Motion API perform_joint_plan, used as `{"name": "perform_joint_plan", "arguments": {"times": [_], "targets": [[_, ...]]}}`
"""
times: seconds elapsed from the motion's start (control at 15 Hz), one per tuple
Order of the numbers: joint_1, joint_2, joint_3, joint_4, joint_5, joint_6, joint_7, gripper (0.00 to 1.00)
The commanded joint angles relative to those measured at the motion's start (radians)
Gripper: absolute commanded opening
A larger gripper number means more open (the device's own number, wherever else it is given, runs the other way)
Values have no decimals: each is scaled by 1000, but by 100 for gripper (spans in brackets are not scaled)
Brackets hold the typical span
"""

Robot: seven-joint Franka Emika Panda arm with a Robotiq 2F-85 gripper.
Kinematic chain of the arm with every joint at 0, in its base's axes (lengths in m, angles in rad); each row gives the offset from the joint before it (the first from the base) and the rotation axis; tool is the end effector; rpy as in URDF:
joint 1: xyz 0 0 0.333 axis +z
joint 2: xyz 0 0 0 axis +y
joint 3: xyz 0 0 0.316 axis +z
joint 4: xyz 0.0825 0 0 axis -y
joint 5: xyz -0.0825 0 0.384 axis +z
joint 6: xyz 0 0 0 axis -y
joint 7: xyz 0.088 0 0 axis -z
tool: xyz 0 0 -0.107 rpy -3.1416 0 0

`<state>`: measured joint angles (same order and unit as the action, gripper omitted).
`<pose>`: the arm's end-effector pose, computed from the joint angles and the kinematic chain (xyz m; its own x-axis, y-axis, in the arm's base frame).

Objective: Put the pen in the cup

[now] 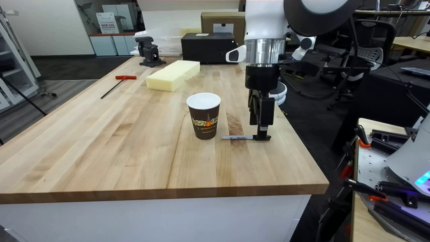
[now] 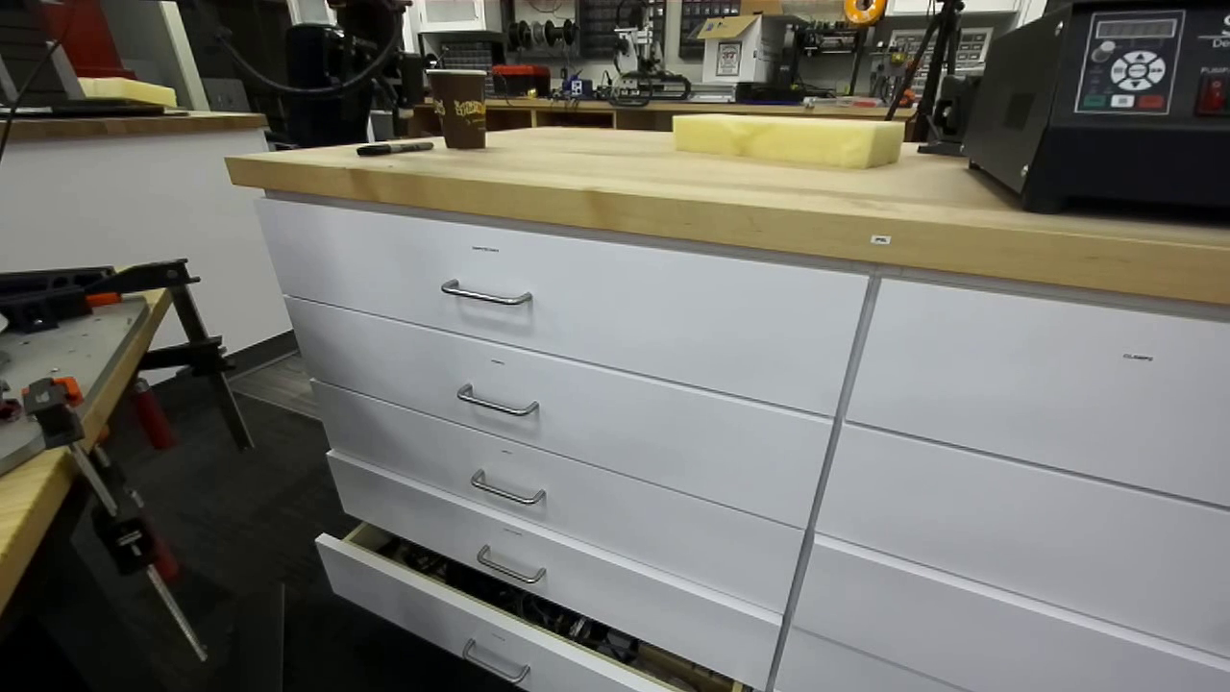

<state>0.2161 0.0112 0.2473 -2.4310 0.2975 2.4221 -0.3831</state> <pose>0.4309 0.2168 0.2989 0.8153 0.5782 0.0329 0.5728 -0.7967 -0.1931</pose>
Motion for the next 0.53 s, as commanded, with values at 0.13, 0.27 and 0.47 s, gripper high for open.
{"name": "perform_joint_plan", "arguments": {"times": [0.13, 0.27, 0.47], "targets": [[43, -32, 33, -116, -54, 139, -24, 60], [59, -43, 49, -146, -84, 180, -10, 47], [83, -65, 71, -181, -131, 230, 15, 28]]}}
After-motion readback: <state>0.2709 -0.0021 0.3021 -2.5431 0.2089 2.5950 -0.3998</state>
